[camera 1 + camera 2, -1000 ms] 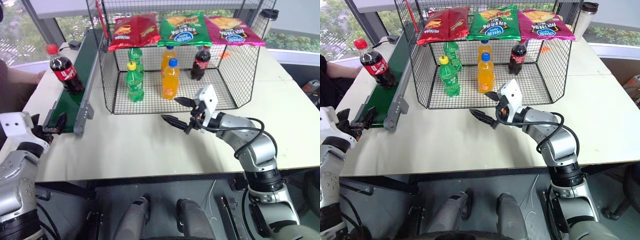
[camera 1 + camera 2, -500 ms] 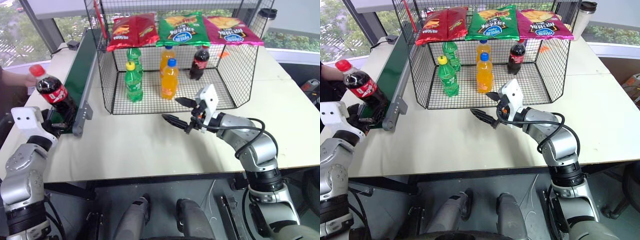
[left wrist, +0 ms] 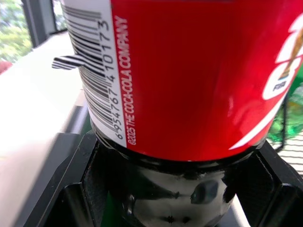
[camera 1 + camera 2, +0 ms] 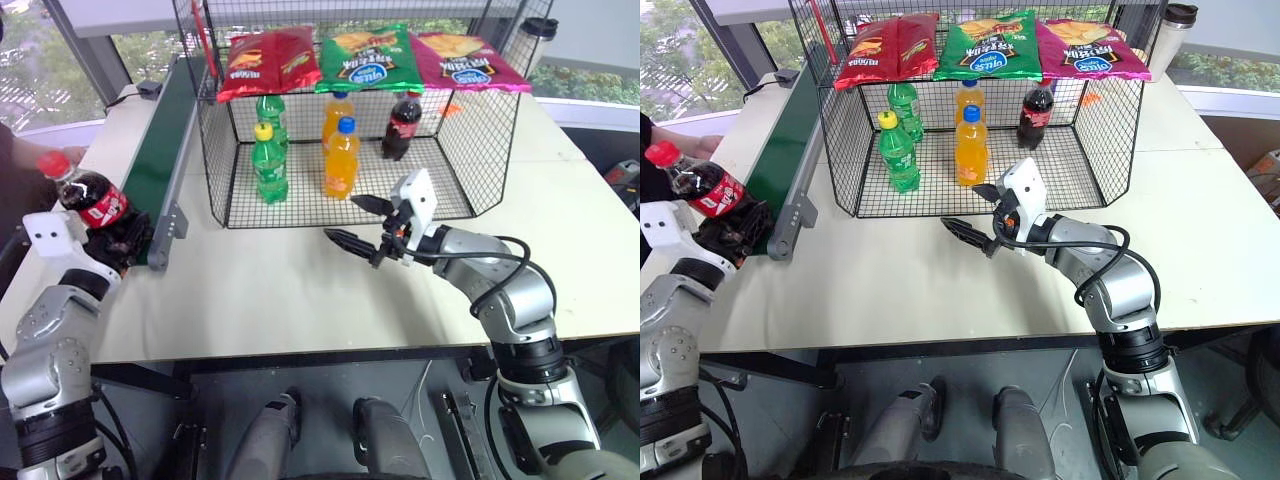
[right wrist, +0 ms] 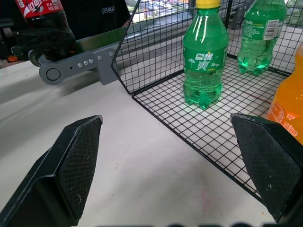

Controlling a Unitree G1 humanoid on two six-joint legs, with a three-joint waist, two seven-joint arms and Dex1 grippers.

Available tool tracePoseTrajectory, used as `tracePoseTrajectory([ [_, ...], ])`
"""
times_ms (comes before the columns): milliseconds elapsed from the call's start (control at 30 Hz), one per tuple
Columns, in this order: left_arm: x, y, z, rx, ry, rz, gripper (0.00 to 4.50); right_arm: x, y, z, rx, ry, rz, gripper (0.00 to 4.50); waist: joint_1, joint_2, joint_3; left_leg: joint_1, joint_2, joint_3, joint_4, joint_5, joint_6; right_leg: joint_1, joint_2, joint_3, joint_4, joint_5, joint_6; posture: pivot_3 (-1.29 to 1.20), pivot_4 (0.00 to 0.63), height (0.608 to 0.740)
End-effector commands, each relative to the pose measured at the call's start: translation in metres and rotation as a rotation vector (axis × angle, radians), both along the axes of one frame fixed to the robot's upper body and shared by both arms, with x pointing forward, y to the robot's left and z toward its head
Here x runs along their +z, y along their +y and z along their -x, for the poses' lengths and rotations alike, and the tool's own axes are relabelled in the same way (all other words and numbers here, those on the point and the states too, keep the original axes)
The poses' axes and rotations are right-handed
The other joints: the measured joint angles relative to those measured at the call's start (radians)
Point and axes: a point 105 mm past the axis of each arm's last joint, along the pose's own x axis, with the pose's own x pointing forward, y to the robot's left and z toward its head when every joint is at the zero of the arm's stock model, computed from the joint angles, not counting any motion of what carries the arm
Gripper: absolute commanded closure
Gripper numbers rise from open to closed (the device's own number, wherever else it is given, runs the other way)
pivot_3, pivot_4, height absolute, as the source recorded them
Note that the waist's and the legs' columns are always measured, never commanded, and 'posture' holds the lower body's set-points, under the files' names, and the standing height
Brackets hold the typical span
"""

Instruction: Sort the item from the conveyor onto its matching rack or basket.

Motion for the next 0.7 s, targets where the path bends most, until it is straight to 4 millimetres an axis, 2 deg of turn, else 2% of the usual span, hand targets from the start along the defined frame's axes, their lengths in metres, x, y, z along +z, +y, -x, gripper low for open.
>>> tracePoseTrajectory([
  [33,0.053,-0.011,-0.002,-0.044,-0.159,-0.008,1.57,0.015,0.002,0.005,0.015,-0.066,-0.003,0.00,0.000,-0.001,0.001,0.000,0.000,0.000,0.000,0.000,0.000,0.000,0.000,0.000,0.000,0.000,0.000,0.00,0.150,0.738],
  [133,0.062,-0.038,-0.006,-0.175,-0.164,-0.025,1.57,0.019,0.002,0.005,0.012,-0.076,-0.010,0.00,-0.002,-0.002,0.001,0.000,0.000,0.000,0.000,0.000,0.000,0.000,0.000,0.000,0.000,0.000,0.000,0.00,0.150,0.738],
  [200,0.061,-0.064,-0.008,-0.298,-0.146,-0.053,1.57,0.021,0.002,0.004,0.006,-0.082,-0.013,0.00,-0.002,-0.002,0.001,0.000,0.000,0.000,0.000,0.000,0.000,0.000,0.000,0.000,-0.001,0.000,0.000,0.00,0.150,0.738],
  [333,0.053,-0.107,-0.011,-0.471,-0.109,-0.140,1.57,0.023,0.001,0.002,-0.008,-0.095,-0.007,0.00,-0.001,-0.002,0.001,0.000,-0.001,0.001,0.000,0.000,0.000,0.000,0.000,0.000,-0.001,0.000,0.000,0.00,0.150,0.738],
  [433,0.048,-0.154,-0.010,-0.671,-0.109,-0.175,1.57,0.030,-0.002,0.002,-0.008,-0.097,-0.020,0.00,-0.001,-0.002,0.001,0.000,0.000,0.001,0.000,0.000,0.000,0.000,0.000,0.000,-0.001,0.000,0.000,0.00,0.150,0.738],
  [467,0.045,-0.164,-0.010,-0.712,-0.104,-0.188,1.57,0.033,-0.004,0.003,-0.003,-0.091,-0.032,0.00,0.000,-0.002,0.001,0.000,0.000,0.001,0.000,0.000,0.000,0.000,0.000,0.000,0.000,0.000,0.000,0.00,0.150,0.738],
  [700,0.030,-0.202,-0.013,-0.848,-0.120,-0.244,1.57,0.053,-0.013,0.011,0.026,-0.056,-0.097,0.00,-0.004,-0.001,0.001,0.000,0.000,0.001,-0.001,0.000,0.000,0.000,0.000,0.000,-0.001,0.000,0.000,0.00,0.150,0.738],
])
